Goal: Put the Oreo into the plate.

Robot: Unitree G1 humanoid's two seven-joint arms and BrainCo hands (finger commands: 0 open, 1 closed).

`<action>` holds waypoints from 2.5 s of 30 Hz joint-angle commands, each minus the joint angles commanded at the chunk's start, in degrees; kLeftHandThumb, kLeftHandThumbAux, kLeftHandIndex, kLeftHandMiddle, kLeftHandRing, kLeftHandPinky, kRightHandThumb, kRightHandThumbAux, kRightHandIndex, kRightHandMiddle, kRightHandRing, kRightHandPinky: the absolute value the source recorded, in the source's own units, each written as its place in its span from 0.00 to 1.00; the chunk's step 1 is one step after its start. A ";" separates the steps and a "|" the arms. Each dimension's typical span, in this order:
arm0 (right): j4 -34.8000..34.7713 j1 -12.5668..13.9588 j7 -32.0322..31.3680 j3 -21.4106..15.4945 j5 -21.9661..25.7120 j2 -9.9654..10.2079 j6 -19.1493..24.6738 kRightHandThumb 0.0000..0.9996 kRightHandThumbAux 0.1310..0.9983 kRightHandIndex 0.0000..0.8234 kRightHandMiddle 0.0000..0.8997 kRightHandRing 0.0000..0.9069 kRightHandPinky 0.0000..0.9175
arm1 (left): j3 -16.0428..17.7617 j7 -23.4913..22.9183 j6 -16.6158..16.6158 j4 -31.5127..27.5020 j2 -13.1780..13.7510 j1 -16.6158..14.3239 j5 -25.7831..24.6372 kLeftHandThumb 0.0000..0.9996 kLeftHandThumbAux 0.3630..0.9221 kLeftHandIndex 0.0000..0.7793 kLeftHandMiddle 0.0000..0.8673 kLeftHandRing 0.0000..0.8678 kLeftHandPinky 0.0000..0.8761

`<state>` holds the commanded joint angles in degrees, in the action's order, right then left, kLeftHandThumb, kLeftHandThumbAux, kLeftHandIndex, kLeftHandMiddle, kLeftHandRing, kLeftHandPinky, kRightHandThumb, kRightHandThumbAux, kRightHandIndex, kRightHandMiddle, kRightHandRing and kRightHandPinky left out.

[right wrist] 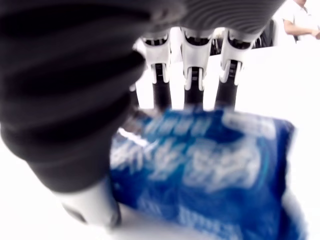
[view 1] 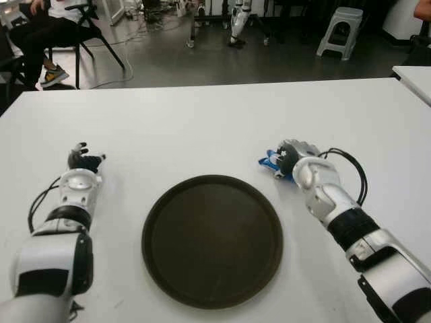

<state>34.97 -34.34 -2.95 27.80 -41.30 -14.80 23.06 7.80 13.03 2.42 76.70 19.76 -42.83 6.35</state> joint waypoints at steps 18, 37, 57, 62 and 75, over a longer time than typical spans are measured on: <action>-0.23 1.59 3.56 -3.50 3.21 0.87 -3.80 0.72 0.66 0.54 0.88 0.89 0.90 | 0.06 -0.07 0.13 0.04 0.06 0.08 0.00 0.31 0.74 0.11 0.16 0.19 0.20; -0.62 1.37 0.83 -3.43 3.70 0.50 -3.66 0.72 0.67 0.54 0.83 0.75 0.86 | -0.02 0.34 0.13 0.04 0.05 0.08 0.14 0.33 0.74 0.11 0.16 0.19 0.21; -2.70 2.37 3.81 -5.23 4.71 0.48 -5.64 0.72 0.66 0.54 0.87 0.87 0.88 | -0.06 0.08 0.06 -0.04 -0.03 0.08 0.01 0.30 0.74 0.11 0.16 0.20 0.22; -4.27 2.93 5.09 -7.15 6.50 0.53 -8.36 0.72 0.67 0.54 0.90 0.89 0.89 | 0.22 0.11 0.37 -0.08 -0.08 0.12 -0.22 0.33 0.76 0.12 0.16 0.20 0.23; -5.82 5.18 8.28 -10.72 12.00 -0.48 -24.41 0.73 0.67 0.54 0.95 0.93 0.92 | 0.30 -0.11 0.62 -0.09 -0.07 0.19 -0.26 0.33 0.76 0.11 0.15 0.18 0.21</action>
<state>29.15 -29.15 5.33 17.07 -29.30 -15.28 -1.35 8.11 12.93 3.04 76.61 19.69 -42.63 6.09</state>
